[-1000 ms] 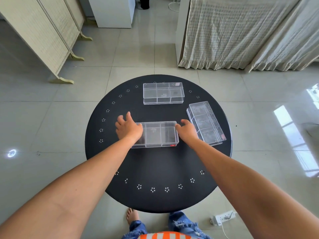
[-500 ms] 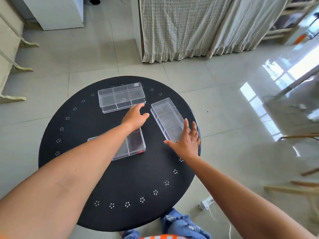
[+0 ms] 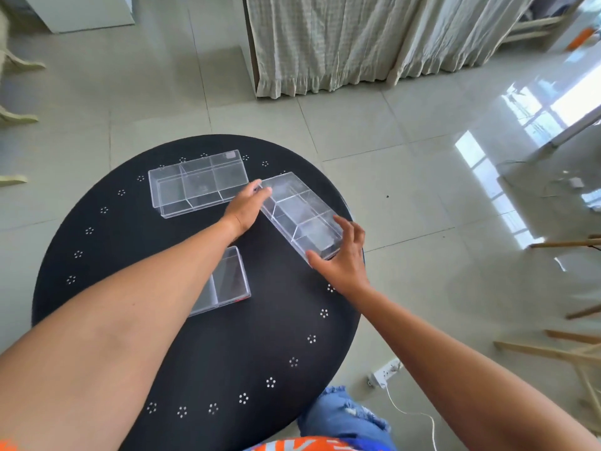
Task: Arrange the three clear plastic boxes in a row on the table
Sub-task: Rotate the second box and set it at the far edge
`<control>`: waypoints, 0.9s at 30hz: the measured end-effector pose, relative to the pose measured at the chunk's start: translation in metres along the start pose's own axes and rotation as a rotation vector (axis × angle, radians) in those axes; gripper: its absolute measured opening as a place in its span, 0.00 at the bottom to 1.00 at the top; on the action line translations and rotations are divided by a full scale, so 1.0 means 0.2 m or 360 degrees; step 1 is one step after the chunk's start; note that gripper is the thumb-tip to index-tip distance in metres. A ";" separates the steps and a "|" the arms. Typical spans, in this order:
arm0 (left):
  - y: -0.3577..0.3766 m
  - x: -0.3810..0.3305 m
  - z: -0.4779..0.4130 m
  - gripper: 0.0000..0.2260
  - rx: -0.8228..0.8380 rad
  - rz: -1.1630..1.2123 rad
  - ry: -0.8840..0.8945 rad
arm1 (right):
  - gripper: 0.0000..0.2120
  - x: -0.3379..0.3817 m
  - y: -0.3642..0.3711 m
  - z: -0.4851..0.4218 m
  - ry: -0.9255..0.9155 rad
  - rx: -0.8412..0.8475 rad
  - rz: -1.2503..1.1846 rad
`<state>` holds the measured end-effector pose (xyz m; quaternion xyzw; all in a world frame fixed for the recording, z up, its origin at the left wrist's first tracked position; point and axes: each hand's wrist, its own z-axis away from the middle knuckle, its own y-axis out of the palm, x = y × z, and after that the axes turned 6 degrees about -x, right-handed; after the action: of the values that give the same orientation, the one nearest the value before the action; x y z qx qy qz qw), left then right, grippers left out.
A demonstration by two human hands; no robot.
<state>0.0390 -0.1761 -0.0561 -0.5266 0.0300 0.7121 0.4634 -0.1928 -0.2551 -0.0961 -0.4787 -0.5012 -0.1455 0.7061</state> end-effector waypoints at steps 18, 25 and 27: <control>-0.14 -0.05 0.11 0.32 0.0011 0.0336 -0.0066 | 0.43 0.17 -0.32 -0.68 0.1248 0.1152 -0.0756; -0.08 -0.02 0.10 0.25 -0.0381 0.0505 -0.0434 | 0.24 0.23 -0.20 -0.69 0.0889 0.0909 -0.0469; -0.05 0.00 0.08 0.20 -0.0410 0.0523 -0.0478 | 0.19 0.21 -0.14 -0.67 0.0859 0.0726 -0.0266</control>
<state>0.0342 -0.1610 -0.0440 -0.4577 -0.0450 0.8460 0.2697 -0.1163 -0.3686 -0.0508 -0.2105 -0.3537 -0.2081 0.8873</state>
